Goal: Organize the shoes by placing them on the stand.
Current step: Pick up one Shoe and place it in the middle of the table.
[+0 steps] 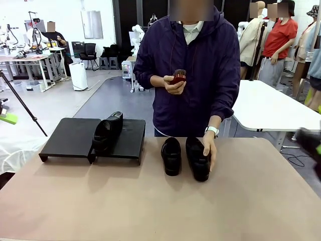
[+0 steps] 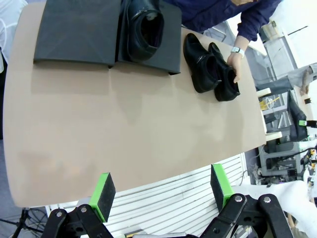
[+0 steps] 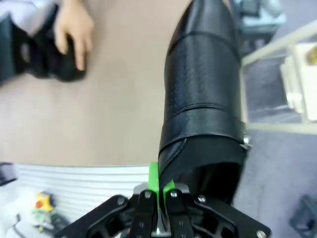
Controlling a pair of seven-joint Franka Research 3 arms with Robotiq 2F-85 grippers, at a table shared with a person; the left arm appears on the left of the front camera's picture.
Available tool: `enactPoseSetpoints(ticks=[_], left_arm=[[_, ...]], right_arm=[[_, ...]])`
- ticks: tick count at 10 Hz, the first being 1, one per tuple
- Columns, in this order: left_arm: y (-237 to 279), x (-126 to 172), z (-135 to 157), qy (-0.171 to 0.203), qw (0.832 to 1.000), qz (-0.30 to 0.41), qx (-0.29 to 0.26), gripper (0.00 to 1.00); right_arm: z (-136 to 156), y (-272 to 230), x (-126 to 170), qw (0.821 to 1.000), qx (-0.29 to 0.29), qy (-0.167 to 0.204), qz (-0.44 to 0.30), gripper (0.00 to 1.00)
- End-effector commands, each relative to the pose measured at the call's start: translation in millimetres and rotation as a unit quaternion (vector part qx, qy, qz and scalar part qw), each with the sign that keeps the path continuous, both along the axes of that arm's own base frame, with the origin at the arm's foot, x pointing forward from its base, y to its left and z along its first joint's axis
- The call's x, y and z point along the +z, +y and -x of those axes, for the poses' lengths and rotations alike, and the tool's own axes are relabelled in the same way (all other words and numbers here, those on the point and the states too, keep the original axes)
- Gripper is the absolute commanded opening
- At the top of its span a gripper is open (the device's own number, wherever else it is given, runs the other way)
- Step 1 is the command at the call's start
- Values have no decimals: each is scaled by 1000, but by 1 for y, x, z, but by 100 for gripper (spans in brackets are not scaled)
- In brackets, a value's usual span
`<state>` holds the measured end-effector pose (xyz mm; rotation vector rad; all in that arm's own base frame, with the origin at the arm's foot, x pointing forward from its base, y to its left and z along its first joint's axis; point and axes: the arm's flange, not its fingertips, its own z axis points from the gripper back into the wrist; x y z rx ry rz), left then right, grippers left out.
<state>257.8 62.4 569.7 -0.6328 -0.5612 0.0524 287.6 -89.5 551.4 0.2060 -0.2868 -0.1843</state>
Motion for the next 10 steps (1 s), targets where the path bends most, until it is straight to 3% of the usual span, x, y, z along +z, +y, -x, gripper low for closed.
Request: enactPoseSetpoints(ticks=[1,6,8,10], left_arm=[[2,0,-2,-6,1000,2,-1,100],[2,0,-2,-6,1000,2,-1,100],[2,0,-2,-6,1000,2,-1,100],[2,0,-2,-6,1000,2,-1,100]], right_arm=[[5,-20,16,1000,-3,-1,0,0],[4,-14,10,1000,-25,-14,-14,0],[11,28,26,1000,-17,-19,-10,0],[24,109,52,1000,-31,-5,2,0]])
